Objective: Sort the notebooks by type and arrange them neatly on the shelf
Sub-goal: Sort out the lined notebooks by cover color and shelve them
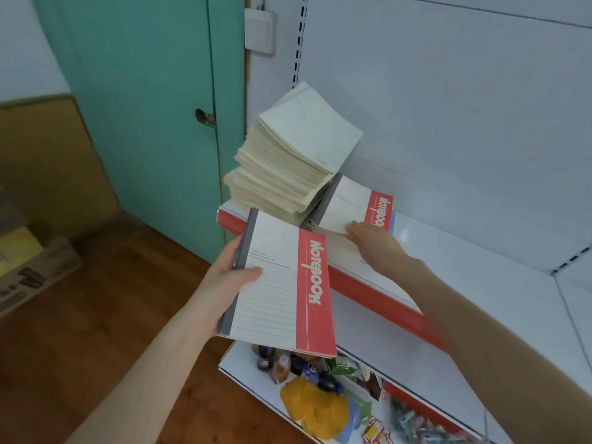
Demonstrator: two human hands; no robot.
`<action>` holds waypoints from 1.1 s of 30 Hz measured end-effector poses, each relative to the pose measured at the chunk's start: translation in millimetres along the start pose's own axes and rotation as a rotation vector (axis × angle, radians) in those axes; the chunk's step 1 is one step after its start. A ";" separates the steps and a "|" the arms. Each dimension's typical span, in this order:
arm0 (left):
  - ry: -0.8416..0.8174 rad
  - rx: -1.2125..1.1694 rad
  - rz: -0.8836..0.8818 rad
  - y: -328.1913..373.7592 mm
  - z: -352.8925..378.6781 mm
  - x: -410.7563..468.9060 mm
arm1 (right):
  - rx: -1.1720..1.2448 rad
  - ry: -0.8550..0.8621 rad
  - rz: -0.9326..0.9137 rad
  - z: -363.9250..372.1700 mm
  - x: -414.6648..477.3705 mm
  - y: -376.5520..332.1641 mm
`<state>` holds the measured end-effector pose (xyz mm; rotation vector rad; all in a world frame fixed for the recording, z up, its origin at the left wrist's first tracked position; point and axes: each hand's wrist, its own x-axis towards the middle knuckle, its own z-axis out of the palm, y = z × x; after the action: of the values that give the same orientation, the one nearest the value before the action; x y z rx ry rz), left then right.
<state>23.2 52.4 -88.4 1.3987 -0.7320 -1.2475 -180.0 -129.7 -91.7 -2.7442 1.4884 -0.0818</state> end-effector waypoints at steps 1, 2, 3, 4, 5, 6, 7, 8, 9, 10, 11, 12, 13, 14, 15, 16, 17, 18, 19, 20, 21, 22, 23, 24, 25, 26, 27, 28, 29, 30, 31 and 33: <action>-0.006 -0.003 0.002 -0.1 -0.2 0.1 | -0.007 0.002 0.021 -4.8 -1.2 0.2; -0.010 -0.005 0.004 -0.1 0.4 0.2 | -0.012 0.009 0.047 -11.1 -2.9 0.8; -0.016 -0.007 0.005 0.0 1.9 0.5 | -0.017 0.024 0.072 -18.1 -6.3 0.7; -0.022 -0.006 0.004 0.9 4.3 0.1 | -0.010 0.056 0.080 -26.0 -12.2 -1.5; -0.027 -0.008 0.008 1.4 7.2 0.0 | 0.008 0.088 0.083 -35.5 -22.0 -6.6; -0.031 -0.013 0.013 1.4 9.9 0.1 | 0.033 0.111 0.082 -44.6 -34.4 -14.3; -0.035 -0.025 0.016 1.1 12.9 0.3 | 0.055 0.113 0.066 -50.9 -49.1 -22.4; -0.040 -0.037 0.019 0.9 16.1 -0.2 | 0.069 0.113 0.020 -56.2 -65.4 -31.0; -0.046 -0.042 0.023 0.2 19.6 -0.6 | 0.057 0.097 -0.036 -57.9 -82.2 -41.1; -0.049 -0.042 0.025 -0.6 22.9 -0.9 | 0.049 0.102 -0.104 -55.4 -98.2 -50.5; -0.052 -0.041 0.027 -1.3 26.4 -0.7 | 0.043 0.123 -0.191 -51.5 -113.6 -61.2; -0.061 -0.043 0.029 -1.9 30.2 -0.5 | 0.025 0.137 -0.283 -44.9 -125.1 -68.8; -0.073 -0.044 0.031 -2.6 33.9 0.3 | 0.012 0.140 -0.342 -36.5 -133.6 -74.1; -0.082 -0.040 0.034 -2.9 37.0 0.6 | 0.019 0.150 -0.405 -26.3 -138.7 -76.9; -0.083 -0.034 0.037 -3.0 38.9 1.2 | 0.037 0.142 -0.439 -18.4 -140.9 -78.4; -0.079 -0.036 0.039 -3.1 39.1 1.6 | 0.047 0.120 -0.452 -12.6 -141.6 -77.5; -0.073 -0.046 0.037 -3.4 38.0 2.1 | 0.061 0.106 -0.457 -10.1 -141.7 -76.6; -0.069 -0.060 0.031 -3.8 36.3 2.4 | 0.091 0.076 -0.460 -12.4 -141.9 -77.4; -0.069 -0.069 0.024 -4.2 33.9 2.6 | 0.147 0.032 -0.463 -14.8 -140.9 -77.8; -0.069 -0.073 0.019 -4.2 31.3 2.2 | 0.228 0.010 -0.447 -18.7 -138.1 -78.0; -0.069 -0.076 0.019 -3.9 28.9 1.4 | 0.299 0.007 -0.409 -20.4 -134.1 -76.5; -0.068 -0.080 0.022 -3.3 26.8 0.3 | 0.370 0.015 -0.338 -21.7 -132.3 -76.0; -0.066 -0.087 0.030 -3.4 24.9 -0.4 | 0.409 0.055 -0.224 -19.8 -129.0 -73.0; -0.064 -0.092 0.041 -3.5 23.6 -1.1 | 0.464 0.110 -0.088 -19.4 -125.2 -71.2; -0.063 -0.093 0.055 -3.8 23.2 -1.7 | 0.550 0.172 0.044 -18.0 -120.6 -68.9; -0.064 -0.092 0.071 -3.6 24.5 -2.9 | 0.665 0.208 0.155 -16.7 -117.2 -67.4; -0.067 -0.088 0.088 -3.7 26.8 -3.8 | 0.796 0.208 0.255 -13.7 -114.1 -65.6; -0.069 -0.081 0.102 -3.7 30.0 -4.7 | 0.934 0.188 0.350 -11.0 -112.8 -65.2; -0.074 -0.067 0.118 -3.8 34.4 -5.2 | 1.060 0.176 0.435 -7.7 -112.6 -63.8; -0.084 -0.050 0.136 -4.0 40.0 -5.4 | 1.155 0.179 0.510 -6.6 -114.3 -62.7; -0.100 -0.032 0.155 -4.7 46.2 -5.2 | 1.218 0.209 0.568 -5.9 -116.5 -60.9; -0.134 -0.003 0.179 -7.1 60.7 -4.2 | 1.278 0.302 0.680 -5.3 -123.7 -52.6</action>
<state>-36.7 39.4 -86.6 1.2266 -0.9259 -1.2079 -203.6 2.7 -88.8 -1.2119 1.5020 -1.0211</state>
